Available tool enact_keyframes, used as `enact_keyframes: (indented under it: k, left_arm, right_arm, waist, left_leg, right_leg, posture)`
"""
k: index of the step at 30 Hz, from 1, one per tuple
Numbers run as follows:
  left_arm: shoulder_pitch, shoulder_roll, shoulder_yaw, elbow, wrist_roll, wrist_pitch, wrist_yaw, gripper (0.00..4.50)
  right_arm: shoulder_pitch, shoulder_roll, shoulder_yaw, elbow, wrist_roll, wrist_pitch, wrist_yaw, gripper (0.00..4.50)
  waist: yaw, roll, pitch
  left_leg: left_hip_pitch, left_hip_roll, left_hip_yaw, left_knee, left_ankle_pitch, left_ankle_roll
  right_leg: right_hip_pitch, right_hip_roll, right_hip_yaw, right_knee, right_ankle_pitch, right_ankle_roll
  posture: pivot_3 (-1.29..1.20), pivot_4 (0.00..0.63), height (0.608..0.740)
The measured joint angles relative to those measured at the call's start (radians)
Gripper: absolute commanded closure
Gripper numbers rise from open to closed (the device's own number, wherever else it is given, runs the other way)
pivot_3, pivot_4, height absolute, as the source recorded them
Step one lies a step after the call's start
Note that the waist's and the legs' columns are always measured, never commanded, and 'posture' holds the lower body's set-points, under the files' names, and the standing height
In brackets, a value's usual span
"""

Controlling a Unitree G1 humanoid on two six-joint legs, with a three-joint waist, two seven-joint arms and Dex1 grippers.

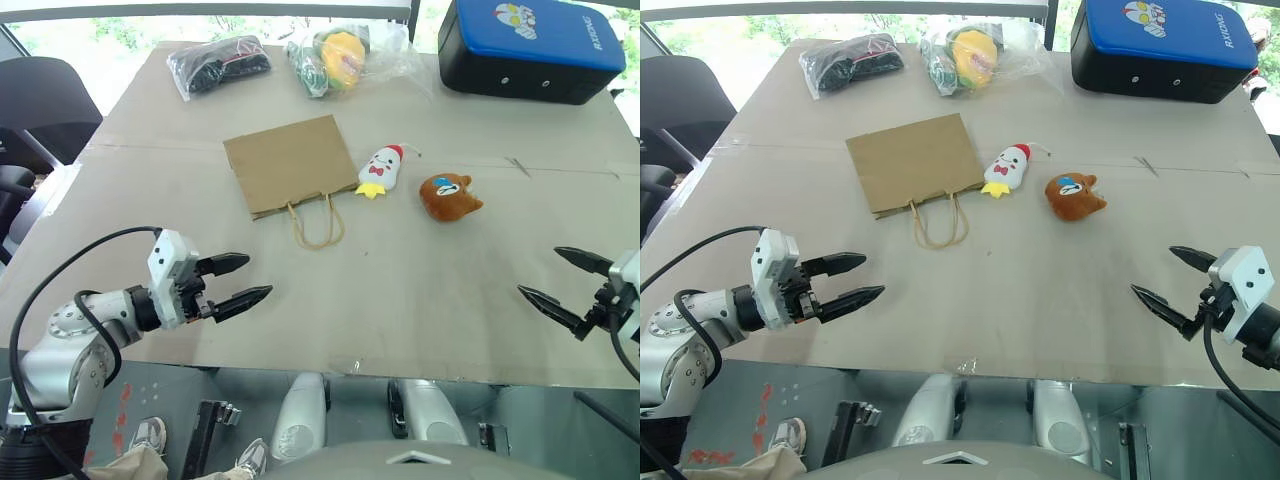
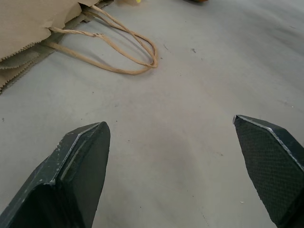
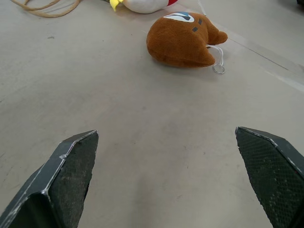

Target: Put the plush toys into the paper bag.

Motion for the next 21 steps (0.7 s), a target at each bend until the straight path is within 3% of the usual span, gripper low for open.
enact_keyframes:
  k: [3, 6, 12, 16, 19, 21]
  left_arm:
    - [-0.075, -0.008, -0.031, 0.038, 0.038, -0.023, 0.016, 0.02]
    - [-0.298, -0.022, -0.111, 0.159, 0.161, -0.134, 0.066, 0.02]
    - [-0.475, 0.0, -0.273, 0.456, 0.457, -0.512, 0.064, 0.02]
    - [-0.55, -0.009, -0.321, 0.551, 0.534, -0.652, 0.068, 0.02]
    - [-0.672, -0.081, -0.402, 0.687, 0.632, -0.84, 0.09, 0.02]
    - [-0.683, -0.099, -0.421, 0.707, 0.644, -0.872, 0.092, 0.41]
  right_arm:
    - [-0.008, 0.04, 0.019, -0.028, -0.02, 0.0, -0.047, 0.0]
    - [-0.066, 0.141, 0.199, -0.177, -0.064, 0.003, -0.155, 0.0]
    - [-0.107, 0.208, 0.359, -0.303, -0.146, 0.106, -0.336, 0.0]
    - [-0.097, 0.219, 0.388, -0.333, -0.164, 0.111, -0.364, 0.0]
    - [-0.071, 0.235, 0.426, -0.342, -0.186, 0.109, -0.385, 0.0]
    - [-0.069, 0.235, 0.431, -0.342, -0.193, 0.109, -0.391, 0.0]
  waist:
    - [0.005, -0.001, 0.0]
    - [0.005, 0.002, 0.0]
    - [0.001, 0.001, -0.001]
    - [0.008, 0.001, -0.001]
    - [0.014, 0.0, -0.001]
    - [0.008, 0.0, -0.001]
  left_leg:
    - [0.0, 0.0, -0.002, 0.001, 0.0, 0.0]
    - [-0.001, 0.001, -0.005, 0.003, 0.0, 0.0]
    - [-0.003, 0.001, -0.002, 0.002, -0.001, 0.001]
    - [-0.003, 0.001, -0.002, 0.002, -0.001, 0.001]
    - [-0.003, 0.0, -0.001, 0.004, -0.001, 0.001]
    - [-0.003, 0.0, -0.001, 0.004, -0.001, 0.001]
  right_leg:
    - [0.0, 0.001, -0.002, 0.0, 0.0, 0.0]
    - [0.001, 0.005, -0.001, 0.001, 0.0, 0.002]
    - [-0.001, 0.004, 0.001, -0.002, 0.001, 0.0]
    - [-0.001, 0.004, 0.0, -0.002, 0.001, 0.0]
    - [0.0, 0.003, 0.001, -0.002, 0.001, 0.0]
    - [0.001, 0.003, 0.002, -0.002, 0.001, 0.0]
  posture:
    - [0.0, 0.15, 0.74]
    - [0.0, 0.15, 0.74]
    - [0.0, 0.15, 0.74]
    - [0.0, 0.15, 0.74]
    - [0.0, 0.15, 0.74]
    - [0.0, 0.15, 0.74]
